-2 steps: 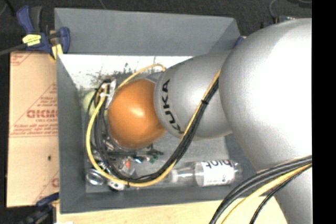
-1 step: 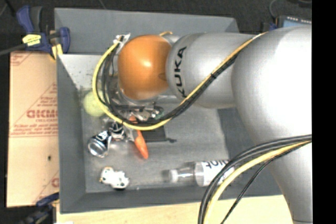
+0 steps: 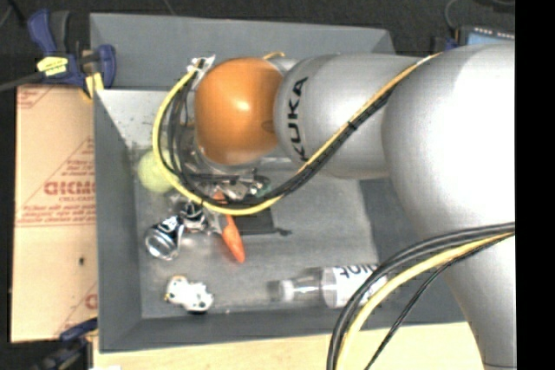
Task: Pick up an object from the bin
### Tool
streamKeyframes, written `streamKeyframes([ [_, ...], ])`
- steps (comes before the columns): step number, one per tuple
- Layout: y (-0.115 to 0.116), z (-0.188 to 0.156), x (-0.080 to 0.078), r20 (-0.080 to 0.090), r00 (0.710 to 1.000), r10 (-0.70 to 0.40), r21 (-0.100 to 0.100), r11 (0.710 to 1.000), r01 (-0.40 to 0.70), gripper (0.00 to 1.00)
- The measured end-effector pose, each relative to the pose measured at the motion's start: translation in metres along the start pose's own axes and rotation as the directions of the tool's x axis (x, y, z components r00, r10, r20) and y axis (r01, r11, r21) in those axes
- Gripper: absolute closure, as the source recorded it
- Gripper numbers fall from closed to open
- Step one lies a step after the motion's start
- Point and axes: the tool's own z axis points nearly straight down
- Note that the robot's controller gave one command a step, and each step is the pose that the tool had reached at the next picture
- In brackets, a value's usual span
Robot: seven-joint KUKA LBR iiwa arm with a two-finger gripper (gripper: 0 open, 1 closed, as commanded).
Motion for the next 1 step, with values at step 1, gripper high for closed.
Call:
streamKeyframes([
  [1,0.0007,-0.0033,0.0006,-0.001,1.000,0.001,-0.002,1.000,-0.001,1.00],
])
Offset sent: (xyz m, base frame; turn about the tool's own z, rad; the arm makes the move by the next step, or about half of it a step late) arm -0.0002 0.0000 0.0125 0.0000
